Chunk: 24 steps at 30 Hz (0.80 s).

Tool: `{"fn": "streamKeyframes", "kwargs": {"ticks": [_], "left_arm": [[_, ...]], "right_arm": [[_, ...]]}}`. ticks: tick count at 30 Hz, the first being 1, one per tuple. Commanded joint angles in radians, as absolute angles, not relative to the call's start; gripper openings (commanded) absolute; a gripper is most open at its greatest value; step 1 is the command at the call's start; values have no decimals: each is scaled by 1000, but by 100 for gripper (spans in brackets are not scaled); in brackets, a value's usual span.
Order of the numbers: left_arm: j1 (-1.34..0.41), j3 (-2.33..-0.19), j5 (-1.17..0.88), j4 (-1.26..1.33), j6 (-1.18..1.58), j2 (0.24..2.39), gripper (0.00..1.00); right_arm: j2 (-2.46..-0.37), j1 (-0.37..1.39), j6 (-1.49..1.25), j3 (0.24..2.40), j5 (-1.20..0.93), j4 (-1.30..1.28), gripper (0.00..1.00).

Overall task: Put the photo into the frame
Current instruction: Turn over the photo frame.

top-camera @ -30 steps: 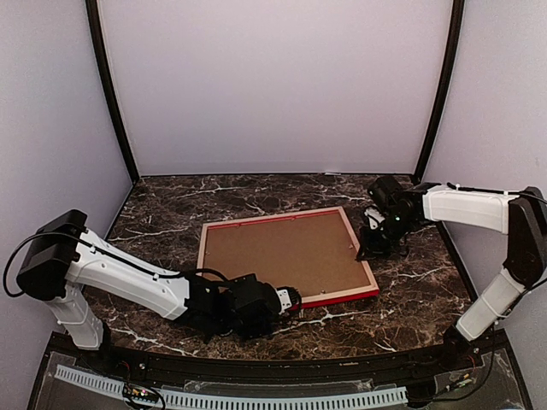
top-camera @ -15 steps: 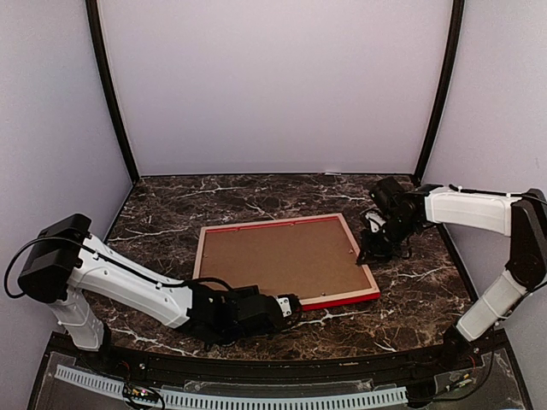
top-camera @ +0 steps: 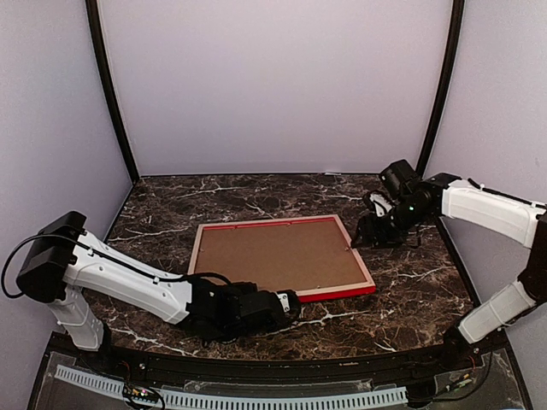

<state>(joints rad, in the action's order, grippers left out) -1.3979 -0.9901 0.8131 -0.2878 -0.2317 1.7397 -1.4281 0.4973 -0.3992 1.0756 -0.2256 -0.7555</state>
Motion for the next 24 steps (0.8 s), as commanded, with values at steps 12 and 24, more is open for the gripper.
{"fn": "streamKeyframes", "kwargs": {"ticks": [12,24], "left_arm": [[-1377,-1187,682,-523,-331,1462,12],[-1263,-1361,522,-750,-479,1424,6]], "right_arm": [[-1174,761,-92,1242,-73,-712,73],[-1206,1062,97,1281,119,-728,75]]}}
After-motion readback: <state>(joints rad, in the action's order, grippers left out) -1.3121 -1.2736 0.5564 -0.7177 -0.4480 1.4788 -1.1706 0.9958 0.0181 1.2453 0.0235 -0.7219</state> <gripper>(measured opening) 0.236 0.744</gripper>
